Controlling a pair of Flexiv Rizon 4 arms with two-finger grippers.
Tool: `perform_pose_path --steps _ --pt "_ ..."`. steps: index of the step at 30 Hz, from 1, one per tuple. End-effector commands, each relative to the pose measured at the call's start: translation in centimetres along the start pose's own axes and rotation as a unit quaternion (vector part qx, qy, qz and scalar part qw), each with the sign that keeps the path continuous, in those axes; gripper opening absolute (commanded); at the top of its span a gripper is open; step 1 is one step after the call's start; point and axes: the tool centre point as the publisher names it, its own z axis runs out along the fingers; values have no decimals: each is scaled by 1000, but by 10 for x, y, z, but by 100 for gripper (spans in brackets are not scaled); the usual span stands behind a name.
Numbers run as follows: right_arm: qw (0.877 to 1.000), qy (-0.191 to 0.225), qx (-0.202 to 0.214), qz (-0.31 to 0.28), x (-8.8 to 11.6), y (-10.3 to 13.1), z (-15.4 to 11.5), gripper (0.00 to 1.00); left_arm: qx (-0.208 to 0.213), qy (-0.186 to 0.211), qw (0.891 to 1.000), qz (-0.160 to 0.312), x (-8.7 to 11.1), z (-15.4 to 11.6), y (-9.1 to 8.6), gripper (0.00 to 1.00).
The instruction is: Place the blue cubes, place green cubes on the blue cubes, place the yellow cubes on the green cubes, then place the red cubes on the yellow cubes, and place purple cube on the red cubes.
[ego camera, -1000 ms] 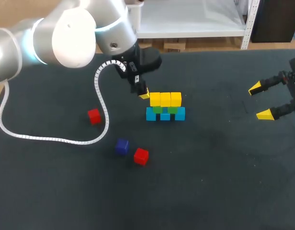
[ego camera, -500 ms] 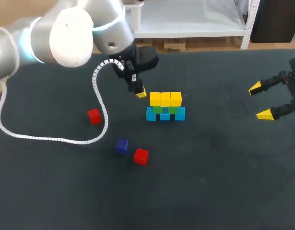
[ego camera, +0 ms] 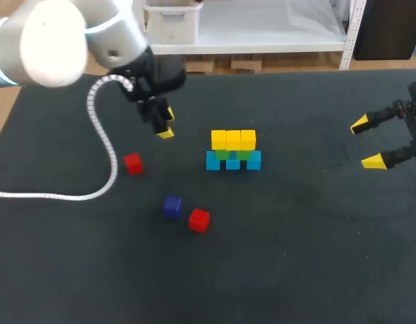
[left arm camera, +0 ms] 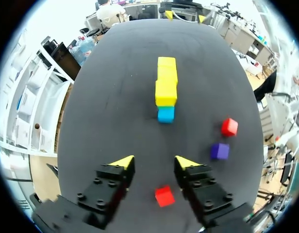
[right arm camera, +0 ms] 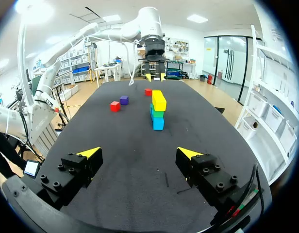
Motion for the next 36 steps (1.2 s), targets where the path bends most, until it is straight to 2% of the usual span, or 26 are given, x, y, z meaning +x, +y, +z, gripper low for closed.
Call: perform_pose_path --steps 1,8,17,23,28,36 --pt "1000 -1 0 -1 0 -1 1 100 -13 -30 999 9 21 -14 -17 100" --pt "1000 -1 0 -1 0 -1 1 100 -13 -29 999 15 40 -22 -37 100" --pt "1000 -1 0 -1 0 -1 1 100 -22 -28 996 -81 84 -13 -42 100" --pt "1000 -1 0 -1 0 -1 1 100 -33 -17 993 -108 101 -3 -44 100" --pt "1000 -1 0 -1 0 -1 1 100 -35 -13 990 -134 108 6 -44 100" --pt "1000 -1 0 -1 0 -1 1 100 -36 -9 989 -146 101 28 -40 100"
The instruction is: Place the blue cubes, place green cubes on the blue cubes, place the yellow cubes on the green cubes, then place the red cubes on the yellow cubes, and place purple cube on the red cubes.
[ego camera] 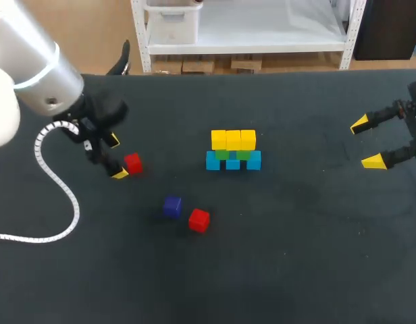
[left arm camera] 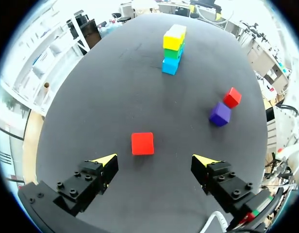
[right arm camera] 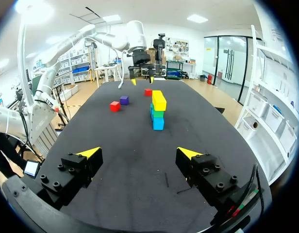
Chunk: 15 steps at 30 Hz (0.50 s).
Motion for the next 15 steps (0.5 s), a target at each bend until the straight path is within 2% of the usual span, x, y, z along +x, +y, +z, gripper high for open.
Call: perform_pose_path --steps 1,7,15 --pt "1000 -1 0 -1 0 -1 1 100 -2 2 1000 -2 -7 15 4 100" --pt "1000 -1 0 -1 0 -1 1 100 -9 0 1000 -10 -11 23 12 99" --pt "1000 -1 0 -1 0 -1 1 100 -9 1 1000 -25 -9 32 15 92"
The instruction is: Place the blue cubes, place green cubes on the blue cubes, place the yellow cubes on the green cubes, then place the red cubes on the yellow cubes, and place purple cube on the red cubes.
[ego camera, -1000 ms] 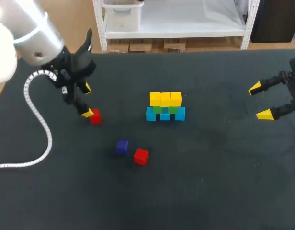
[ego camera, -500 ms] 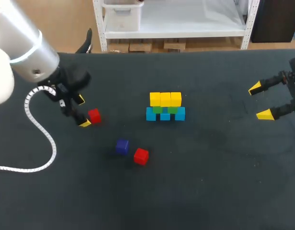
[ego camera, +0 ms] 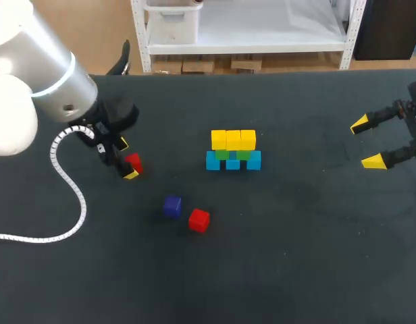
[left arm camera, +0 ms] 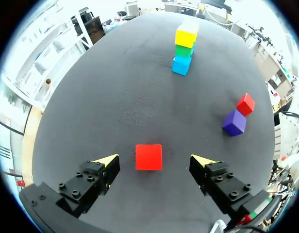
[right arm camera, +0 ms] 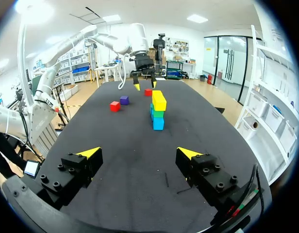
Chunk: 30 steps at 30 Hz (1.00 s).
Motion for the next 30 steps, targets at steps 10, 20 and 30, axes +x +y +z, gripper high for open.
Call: perform_pose_path --steps 10,20,30 --pt "1000 -1 0 -1 0 -1 1 100 -1 1 1000 -6 1 10 6 57" --pt "1000 -1 0 -1 0 -1 1 100 2 -2 1000 1 4 11 0 0" --pt "1000 -1 0 -1 0 -1 1 100 21 3 996 88 -20 -32 -11 0"
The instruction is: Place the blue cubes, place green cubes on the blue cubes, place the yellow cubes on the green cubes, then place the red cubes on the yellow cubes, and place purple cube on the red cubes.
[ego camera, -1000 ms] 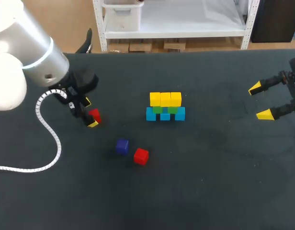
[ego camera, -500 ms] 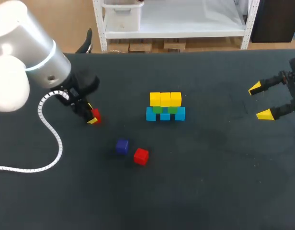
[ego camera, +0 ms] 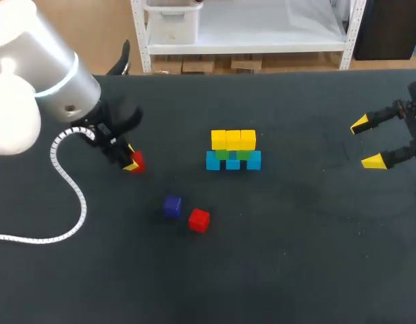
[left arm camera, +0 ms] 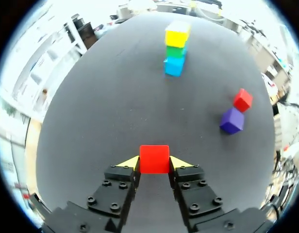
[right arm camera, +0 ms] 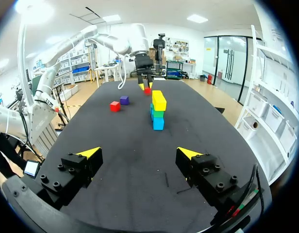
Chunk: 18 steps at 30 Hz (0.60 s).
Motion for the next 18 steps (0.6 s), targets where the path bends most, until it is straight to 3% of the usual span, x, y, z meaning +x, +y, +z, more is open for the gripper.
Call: perform_pose_path --steps 1,10,18 --pt "1000 -1 0 -1 0 -1 1 100 16 11 999 38 -15 -33 -3 0" --pt "1000 -1 0 -1 0 -1 1 100 30 13 995 95 -53 -74 -3 0" --pt "1000 -1 0 -1 0 -1 1 100 33 6 992 119 -87 -89 -3 0"
